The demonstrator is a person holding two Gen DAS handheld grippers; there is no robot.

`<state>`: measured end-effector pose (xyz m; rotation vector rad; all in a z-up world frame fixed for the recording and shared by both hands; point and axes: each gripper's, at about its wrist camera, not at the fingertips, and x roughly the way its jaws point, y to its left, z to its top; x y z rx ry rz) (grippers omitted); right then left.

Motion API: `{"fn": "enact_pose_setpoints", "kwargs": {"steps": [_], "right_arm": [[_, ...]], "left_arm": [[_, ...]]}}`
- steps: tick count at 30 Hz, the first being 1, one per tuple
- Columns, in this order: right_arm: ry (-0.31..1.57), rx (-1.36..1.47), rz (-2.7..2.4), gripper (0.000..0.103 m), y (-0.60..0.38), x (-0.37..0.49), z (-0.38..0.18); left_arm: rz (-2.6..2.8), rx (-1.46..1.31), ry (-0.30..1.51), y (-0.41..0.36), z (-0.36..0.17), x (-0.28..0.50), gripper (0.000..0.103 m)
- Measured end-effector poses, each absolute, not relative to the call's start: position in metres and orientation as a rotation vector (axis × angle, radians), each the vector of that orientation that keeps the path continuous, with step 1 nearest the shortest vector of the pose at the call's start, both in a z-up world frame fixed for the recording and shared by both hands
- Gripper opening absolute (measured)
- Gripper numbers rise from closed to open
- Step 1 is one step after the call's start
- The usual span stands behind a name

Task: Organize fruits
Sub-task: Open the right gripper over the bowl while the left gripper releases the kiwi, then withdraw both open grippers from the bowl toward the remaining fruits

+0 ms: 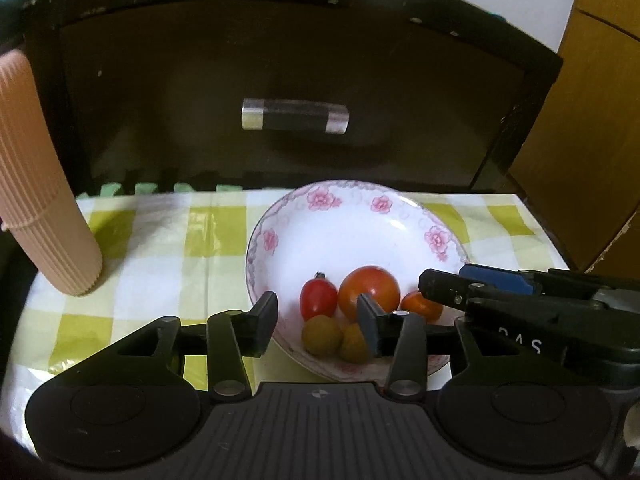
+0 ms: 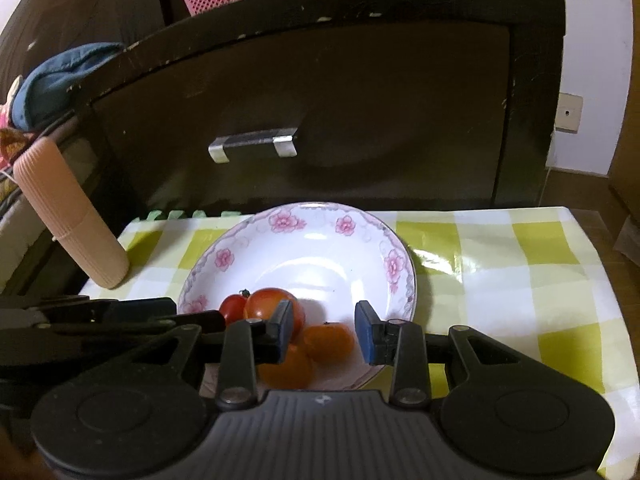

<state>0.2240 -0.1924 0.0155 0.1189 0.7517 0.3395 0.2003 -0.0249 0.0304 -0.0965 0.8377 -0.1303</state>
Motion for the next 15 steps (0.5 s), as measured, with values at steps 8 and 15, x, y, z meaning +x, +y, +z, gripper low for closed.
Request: {"fn": "enact_pose_setpoints", "kwargs": {"steps": [8, 15], "right_arm": [[0.729, 0.115, 0.328, 0.033, -0.195, 0.209, 0.031], [0.734, 0.109, 0.324, 0.034, -0.197, 0.194, 0.038]], "left_arm": [[-0.129, -0.084, 0.818, -0.026, 0.043, 0.19, 0.058], [-0.133, -0.064, 0.812, -0.026, 0.052, 0.175, 0.059]]}}
